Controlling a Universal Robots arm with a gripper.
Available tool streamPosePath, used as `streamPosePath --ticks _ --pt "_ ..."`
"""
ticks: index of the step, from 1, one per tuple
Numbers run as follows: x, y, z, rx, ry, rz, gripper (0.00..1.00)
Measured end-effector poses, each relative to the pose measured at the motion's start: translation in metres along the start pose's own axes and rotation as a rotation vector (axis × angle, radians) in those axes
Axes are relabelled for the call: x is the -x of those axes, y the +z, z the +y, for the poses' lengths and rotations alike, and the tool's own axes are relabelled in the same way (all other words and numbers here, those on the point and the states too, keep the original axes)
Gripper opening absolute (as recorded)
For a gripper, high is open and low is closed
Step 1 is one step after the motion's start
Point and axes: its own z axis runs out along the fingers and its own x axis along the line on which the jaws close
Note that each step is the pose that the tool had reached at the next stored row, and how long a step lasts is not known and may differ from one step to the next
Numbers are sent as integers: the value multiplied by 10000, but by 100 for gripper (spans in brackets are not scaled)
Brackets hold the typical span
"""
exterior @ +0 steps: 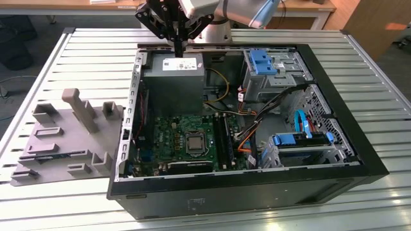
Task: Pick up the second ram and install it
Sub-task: 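Reach for the second ram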
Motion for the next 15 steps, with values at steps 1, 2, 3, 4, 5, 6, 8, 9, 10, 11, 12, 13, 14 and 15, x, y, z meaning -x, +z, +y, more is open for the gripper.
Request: streamPosePath --ticks 1,2,3,4,5,6,8,9,10,11,12,13,14,15 --pt "-15 0 -1 1 -1 -1 11" --pt "-35 -1 -3 2 -1 -1 11" --pt "-55 -1 -4 4 -1 -2 11" --pt "-77 -2 -6 8 0 -3 11" --pt "-101 -2 -7 12 1 -4 11" --pt "-124 -3 -9 19 1 -6 11" --pt "-176 -4 -13 29 -1 -11 11" --pt "-199 -4 -15 34 -1 -14 11" --pt "-225 -5 -17 38 -1 -17 11" --pt "-251 -5 -19 44 1 -20 11" --pt "-279 -6 -21 52 1 -25 11" --pt "-306 -7 -23 59 1 -29 11" --pt "-332 -7 -25 68 0 -34 11" --pt "-355 -8 -27 75 -1 -37 11"
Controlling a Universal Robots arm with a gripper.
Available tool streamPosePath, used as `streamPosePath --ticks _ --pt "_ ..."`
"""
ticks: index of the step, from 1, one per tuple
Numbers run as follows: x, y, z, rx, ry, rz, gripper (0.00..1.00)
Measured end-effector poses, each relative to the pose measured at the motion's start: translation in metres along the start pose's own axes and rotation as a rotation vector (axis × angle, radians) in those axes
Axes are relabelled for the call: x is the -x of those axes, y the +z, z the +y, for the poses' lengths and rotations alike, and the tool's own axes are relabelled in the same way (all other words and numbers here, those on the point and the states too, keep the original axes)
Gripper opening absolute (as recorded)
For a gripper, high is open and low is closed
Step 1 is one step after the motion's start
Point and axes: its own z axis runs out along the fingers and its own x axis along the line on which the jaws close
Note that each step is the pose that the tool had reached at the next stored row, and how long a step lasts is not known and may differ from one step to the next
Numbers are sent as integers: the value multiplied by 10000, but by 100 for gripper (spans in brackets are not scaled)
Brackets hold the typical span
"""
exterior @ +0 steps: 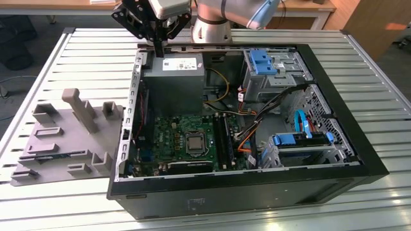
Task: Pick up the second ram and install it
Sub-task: 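Reach for the second ram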
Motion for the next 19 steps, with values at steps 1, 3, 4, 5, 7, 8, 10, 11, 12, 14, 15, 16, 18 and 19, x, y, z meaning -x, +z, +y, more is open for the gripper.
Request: streamPosePath --ticks 1,3,4,5,7,8,10,11,12,14,15,16,18,19 --pt "-24 -1 -2 6 -1 -4 11" --pt "-67 -2 -5 16 1 -10 11" --pt "-88 -2 -6 20 1 -13 11" --pt "-110 -3 -8 24 1 -15 11" --pt "-160 -4 -12 35 0 -23 11" --pt "-184 -5 -14 43 0 -27 11" --pt "-236 -6 -18 54 1 -35 11" --pt "-262 -6 -20 59 1 -39 11" --pt "-288 -7 -22 64 1 -43 11" --pt "-340 -8 -26 73 -1 -50 11" --pt "-365 -9 -28 78 0 -53 11" --pt "-388 -10 -29 81 -1 -55 11" --pt "-436 -11 -33 89 1 -61 11" --pt "-458 -11 -34 95 1 -64 11"
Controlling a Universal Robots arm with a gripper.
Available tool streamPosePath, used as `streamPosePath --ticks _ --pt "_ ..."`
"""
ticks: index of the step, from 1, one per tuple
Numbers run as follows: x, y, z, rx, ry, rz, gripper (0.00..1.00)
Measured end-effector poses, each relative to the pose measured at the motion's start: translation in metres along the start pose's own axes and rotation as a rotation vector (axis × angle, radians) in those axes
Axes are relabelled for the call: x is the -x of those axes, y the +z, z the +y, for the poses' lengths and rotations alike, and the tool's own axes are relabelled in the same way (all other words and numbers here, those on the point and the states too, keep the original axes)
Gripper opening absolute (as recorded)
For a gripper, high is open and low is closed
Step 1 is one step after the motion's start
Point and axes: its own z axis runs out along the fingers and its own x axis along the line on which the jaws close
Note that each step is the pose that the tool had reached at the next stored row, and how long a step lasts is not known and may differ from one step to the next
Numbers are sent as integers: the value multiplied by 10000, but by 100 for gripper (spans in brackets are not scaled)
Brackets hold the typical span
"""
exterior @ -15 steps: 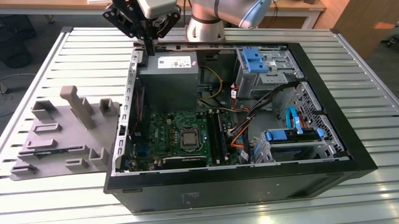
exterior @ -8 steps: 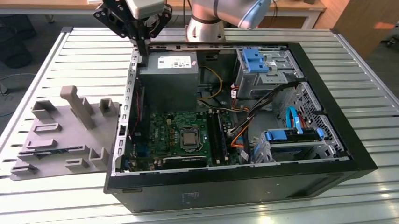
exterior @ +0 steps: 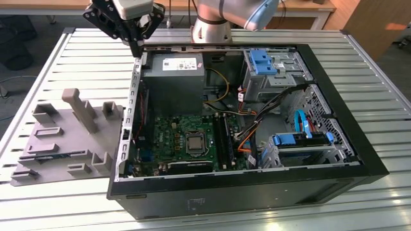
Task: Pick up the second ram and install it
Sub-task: 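Reach for the second ram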
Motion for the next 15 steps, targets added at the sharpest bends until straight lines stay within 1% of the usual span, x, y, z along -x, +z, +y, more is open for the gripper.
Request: streamPosePath --ticks 8,15 --pt "-196 -3 -15 38 0 -24 11" --pt "-289 12 -33 63 0 -26 11"
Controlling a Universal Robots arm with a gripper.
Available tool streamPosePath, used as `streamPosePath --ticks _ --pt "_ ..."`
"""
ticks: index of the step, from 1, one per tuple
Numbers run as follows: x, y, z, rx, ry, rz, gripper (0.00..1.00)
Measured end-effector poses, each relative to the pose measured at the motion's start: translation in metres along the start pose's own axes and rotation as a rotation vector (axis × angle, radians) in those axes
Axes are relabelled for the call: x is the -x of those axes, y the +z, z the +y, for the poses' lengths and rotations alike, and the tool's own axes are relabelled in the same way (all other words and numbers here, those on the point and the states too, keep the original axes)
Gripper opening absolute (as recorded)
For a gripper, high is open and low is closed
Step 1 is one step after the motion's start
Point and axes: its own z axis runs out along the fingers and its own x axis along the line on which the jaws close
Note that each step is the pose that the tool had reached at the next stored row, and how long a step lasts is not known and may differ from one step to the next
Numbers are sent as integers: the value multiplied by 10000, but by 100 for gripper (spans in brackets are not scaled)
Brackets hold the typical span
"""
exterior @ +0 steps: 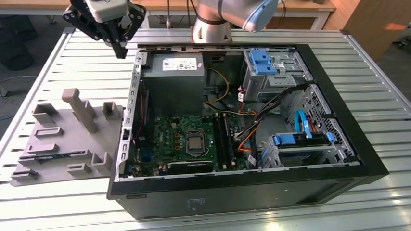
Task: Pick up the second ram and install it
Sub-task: 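Reach for the second ram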
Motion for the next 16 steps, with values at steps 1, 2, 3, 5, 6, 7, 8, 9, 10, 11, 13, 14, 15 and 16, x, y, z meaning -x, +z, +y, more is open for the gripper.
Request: streamPosePath --ticks 1,2,3,5,6,7,8,9,10,11,13,14,15,16 --pt "-13 3 -6 2 0 0 11" --pt "-28 6 -13 4 0 1 11" --pt "-43 9 -22 8 0 1 11" --pt "-72 14 -40 11 0 1 11" --pt "-86 17 -52 14 0 2 11" --pt "-98 20 -65 17 -1 1 11" --pt "-109 24 -78 19 0 1 11" --pt "-118 30 -94 20 1 1 11" --pt "-125 35 -109 20 1 2 11" --pt "-133 41 -124 20 1 2 11" --pt "-150 53 -156 21 1 2 11" --pt "-160 59 -173 22 1 2 11" --pt "-169 65 -192 23 1 1 11" --pt "-177 69 -213 24 1 2 11"
